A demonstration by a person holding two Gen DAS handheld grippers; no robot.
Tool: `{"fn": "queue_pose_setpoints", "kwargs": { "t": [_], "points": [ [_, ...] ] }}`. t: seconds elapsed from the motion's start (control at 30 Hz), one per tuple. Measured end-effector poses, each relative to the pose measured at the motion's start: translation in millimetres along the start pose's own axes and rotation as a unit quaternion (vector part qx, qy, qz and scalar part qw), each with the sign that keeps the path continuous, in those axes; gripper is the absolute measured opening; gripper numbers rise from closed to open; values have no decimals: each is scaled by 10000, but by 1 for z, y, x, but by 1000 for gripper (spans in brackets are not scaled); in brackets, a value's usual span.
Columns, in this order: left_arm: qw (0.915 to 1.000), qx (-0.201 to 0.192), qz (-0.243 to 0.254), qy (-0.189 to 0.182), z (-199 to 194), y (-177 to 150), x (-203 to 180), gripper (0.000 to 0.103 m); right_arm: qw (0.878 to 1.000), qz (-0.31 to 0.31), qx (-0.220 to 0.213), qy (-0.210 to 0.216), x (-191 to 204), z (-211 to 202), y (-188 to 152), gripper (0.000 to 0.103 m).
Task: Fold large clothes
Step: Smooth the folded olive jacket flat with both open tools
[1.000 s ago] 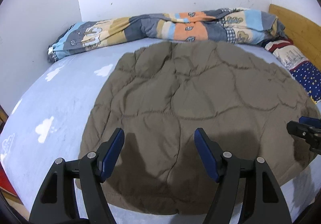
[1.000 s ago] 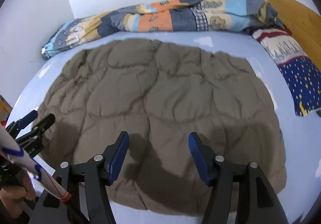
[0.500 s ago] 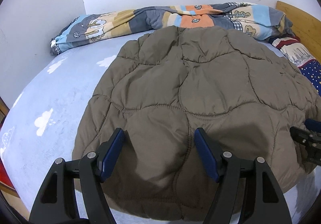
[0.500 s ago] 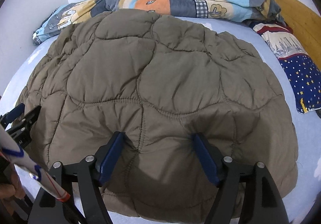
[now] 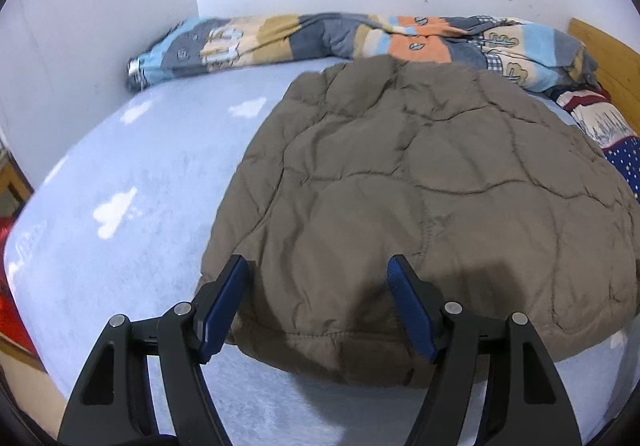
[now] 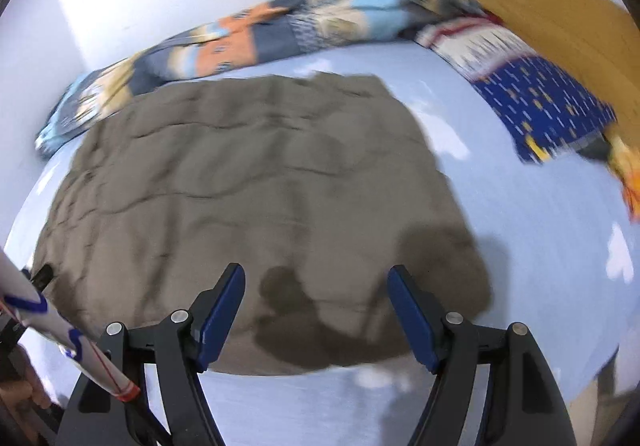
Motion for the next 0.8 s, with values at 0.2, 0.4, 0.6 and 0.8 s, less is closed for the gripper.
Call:
{"fn": "queue_pose_setpoints", "kwargs": {
  "t": [0.2, 0.4, 0.6, 0.8],
  "points": [
    [9998, 41, 125, 132, 10, -6, -4, 72, 9993, -30, 356, -127, -8, 26, -7, 79],
    [9999, 0, 114, 108, 8, -7, -3, 72, 9989, -50, 407, -243, -6, 32, -9, 82],
    [9999, -118, -2, 87, -4, -5, 1, 72, 9987, -304, -195, -370, 12, 3, -6, 83],
    [10000, -31, 27, 66, 1, -6, 1, 72, 9958, -818, -237, -346, 42, 8, -10, 83]
  ]
}}
Point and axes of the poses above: each gripper's, at about its wrist camera, not at the fingertips, and z roughly the way its jaws point, x to its left, y to its top, the point moved 6 cm from there along z, roughly the way its jaws point, and after that the axes turned 1 degree about x, right-handed, at the moved point
